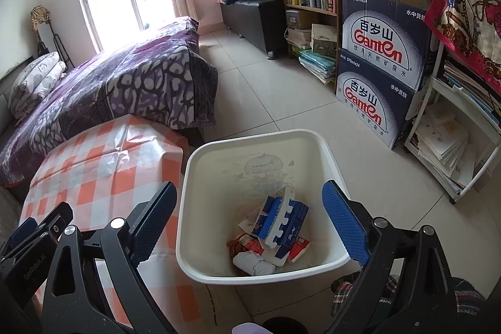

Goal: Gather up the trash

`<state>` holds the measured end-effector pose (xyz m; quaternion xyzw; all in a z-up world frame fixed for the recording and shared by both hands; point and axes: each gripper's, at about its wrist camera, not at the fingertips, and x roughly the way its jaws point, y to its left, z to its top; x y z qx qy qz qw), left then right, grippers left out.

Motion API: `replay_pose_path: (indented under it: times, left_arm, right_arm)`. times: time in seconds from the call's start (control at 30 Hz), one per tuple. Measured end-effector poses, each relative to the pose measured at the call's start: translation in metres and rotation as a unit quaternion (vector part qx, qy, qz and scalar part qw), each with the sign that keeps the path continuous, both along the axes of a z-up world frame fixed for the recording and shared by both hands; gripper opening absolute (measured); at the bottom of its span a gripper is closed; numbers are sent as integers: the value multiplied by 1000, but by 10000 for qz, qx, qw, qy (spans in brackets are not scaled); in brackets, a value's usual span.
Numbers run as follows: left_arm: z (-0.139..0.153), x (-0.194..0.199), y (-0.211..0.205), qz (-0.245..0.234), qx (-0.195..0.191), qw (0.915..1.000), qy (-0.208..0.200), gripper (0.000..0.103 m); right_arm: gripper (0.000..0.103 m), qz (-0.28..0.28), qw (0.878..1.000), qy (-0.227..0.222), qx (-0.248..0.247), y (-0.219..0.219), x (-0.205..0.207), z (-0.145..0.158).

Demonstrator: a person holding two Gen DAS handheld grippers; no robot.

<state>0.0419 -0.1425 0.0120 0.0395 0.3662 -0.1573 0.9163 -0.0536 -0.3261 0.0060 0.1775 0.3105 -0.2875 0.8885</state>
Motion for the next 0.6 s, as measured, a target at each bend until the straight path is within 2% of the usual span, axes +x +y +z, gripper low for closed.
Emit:
replay_pose_path:
  times: [0.6]
  left_arm:
    - [5,-4,-8,-224,-132,9996,-94,89]
  right_arm:
    - [90,31,10000,4,16,1,0,0]
